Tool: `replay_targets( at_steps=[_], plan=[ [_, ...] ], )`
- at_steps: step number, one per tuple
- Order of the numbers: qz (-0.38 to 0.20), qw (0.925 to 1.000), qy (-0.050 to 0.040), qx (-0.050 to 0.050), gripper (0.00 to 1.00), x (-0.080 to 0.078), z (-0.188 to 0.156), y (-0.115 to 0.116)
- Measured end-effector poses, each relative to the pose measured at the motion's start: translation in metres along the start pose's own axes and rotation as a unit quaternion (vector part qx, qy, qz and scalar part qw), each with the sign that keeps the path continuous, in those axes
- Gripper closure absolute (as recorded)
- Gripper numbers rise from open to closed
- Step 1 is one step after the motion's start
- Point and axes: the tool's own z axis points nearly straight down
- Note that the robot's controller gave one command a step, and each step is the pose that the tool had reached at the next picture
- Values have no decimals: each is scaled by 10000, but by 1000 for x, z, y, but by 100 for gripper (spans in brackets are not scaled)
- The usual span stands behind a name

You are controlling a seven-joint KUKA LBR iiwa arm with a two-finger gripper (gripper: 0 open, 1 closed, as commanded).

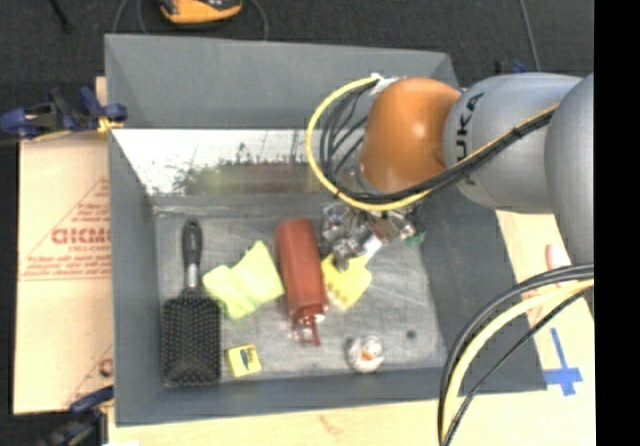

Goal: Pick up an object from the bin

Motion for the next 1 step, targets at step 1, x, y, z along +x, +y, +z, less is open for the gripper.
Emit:
replay_targets(
  at_steps=[1],
  plan=[
    [1,10000,-1,-1,100,0,0,0]
  ],
)
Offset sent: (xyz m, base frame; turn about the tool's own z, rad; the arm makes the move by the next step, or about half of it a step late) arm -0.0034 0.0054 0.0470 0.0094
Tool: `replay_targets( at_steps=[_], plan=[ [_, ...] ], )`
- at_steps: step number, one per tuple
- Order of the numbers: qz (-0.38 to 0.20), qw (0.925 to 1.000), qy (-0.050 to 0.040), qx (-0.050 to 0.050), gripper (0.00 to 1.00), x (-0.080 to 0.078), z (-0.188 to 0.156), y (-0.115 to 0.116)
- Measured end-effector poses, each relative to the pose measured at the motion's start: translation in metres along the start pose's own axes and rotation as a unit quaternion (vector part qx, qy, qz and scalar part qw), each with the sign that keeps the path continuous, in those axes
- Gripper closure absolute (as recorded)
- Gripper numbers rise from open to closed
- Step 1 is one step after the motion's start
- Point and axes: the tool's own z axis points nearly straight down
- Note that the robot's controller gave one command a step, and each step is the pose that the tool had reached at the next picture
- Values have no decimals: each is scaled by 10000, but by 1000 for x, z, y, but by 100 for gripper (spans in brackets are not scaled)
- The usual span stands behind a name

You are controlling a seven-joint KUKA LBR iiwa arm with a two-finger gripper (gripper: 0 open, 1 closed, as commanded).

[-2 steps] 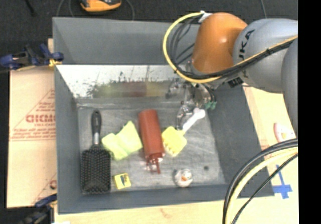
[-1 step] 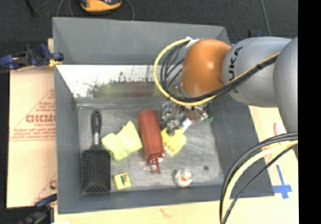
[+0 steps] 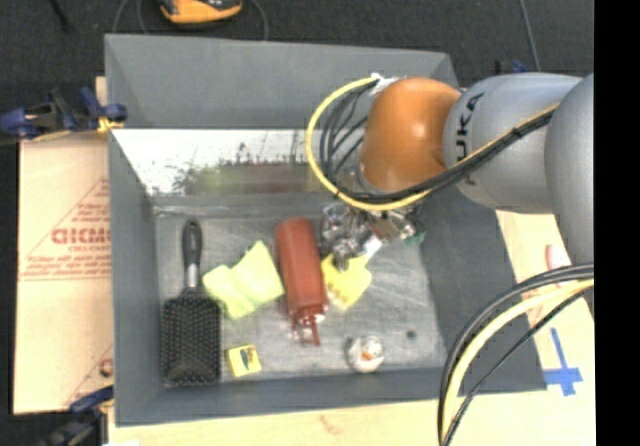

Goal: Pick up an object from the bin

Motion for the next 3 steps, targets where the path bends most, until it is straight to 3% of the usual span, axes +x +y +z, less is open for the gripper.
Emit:
replay_targets(
  at_steps=[1,2,3],
  plan=[
    [28,10000,78,-33,100,1,-29,3],
    [6,9999,102,-43,100,-4,-92,13],
    [98,9999,75,-48,0,2,-50,10]
  ],
)
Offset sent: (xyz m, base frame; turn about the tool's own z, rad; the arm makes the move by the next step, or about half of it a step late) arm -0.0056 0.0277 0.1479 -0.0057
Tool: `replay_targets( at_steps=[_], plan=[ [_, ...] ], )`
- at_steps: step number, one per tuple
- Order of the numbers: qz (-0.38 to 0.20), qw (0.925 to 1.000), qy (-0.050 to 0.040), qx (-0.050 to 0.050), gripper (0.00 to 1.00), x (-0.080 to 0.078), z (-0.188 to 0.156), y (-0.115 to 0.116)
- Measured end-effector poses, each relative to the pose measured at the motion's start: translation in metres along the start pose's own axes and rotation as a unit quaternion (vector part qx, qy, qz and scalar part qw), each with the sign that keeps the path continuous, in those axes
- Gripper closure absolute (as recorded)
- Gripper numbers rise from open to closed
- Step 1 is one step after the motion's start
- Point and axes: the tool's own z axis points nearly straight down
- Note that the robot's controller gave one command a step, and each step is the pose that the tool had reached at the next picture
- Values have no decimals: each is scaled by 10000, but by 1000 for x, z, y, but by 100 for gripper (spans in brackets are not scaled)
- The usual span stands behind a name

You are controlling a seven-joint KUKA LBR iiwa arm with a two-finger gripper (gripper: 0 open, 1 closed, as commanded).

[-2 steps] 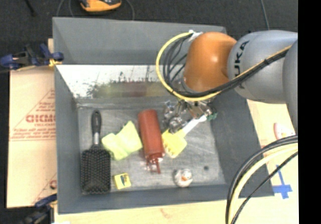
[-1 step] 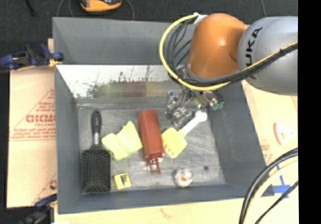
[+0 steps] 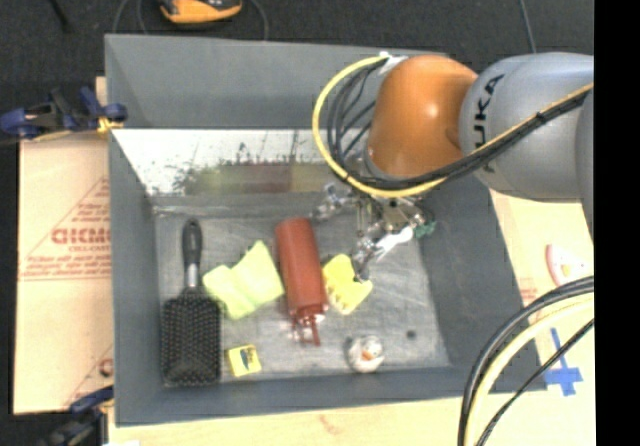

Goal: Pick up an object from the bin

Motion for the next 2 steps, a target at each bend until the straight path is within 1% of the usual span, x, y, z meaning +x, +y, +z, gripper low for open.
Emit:
replay_targets(
  at_steps=[1,2],
  plan=[
    [7,10000,5,-3,0,1,2,0],
    [-331,9994,32,28,100,24,48,8]
  ],
)
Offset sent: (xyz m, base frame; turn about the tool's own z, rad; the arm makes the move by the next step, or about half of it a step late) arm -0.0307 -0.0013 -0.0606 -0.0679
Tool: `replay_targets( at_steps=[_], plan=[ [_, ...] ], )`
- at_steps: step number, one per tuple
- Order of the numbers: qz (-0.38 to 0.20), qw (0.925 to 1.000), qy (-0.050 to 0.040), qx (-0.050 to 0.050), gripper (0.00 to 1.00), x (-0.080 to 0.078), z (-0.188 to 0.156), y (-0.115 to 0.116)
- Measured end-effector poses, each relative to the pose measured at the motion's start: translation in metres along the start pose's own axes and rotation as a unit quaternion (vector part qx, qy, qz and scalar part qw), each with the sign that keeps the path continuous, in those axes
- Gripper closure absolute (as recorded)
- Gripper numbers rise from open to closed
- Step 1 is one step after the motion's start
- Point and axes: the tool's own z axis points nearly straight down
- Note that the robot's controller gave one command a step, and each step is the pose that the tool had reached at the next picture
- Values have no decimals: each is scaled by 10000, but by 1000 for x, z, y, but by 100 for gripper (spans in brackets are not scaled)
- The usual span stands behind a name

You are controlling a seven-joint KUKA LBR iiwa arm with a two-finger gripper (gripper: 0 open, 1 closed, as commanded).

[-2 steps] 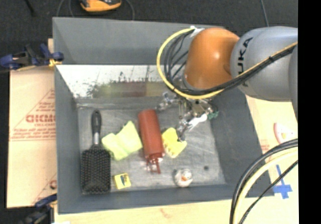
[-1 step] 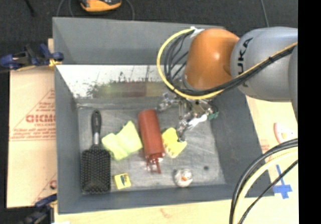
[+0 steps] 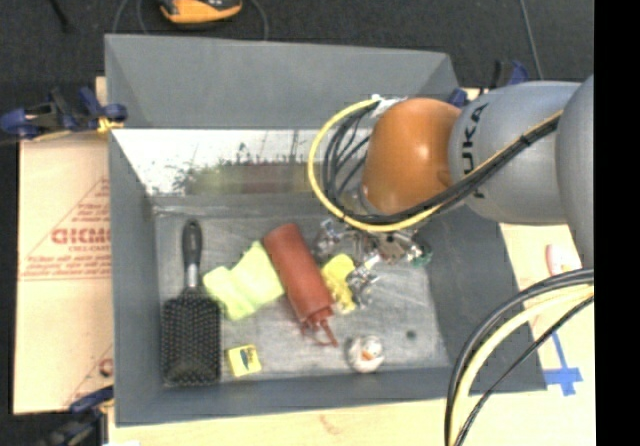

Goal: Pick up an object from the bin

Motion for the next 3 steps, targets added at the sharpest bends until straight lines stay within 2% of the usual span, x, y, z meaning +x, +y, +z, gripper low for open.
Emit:
replay_targets(
  at_steps=[1,2,3],
  plan=[
    [0,10000,0,0,100,0,0,0],
    [-57,10000,-8,-22,100,0,-35,4],
    [-91,10000,-24,-24,0,-8,-61,14]
  ],
)
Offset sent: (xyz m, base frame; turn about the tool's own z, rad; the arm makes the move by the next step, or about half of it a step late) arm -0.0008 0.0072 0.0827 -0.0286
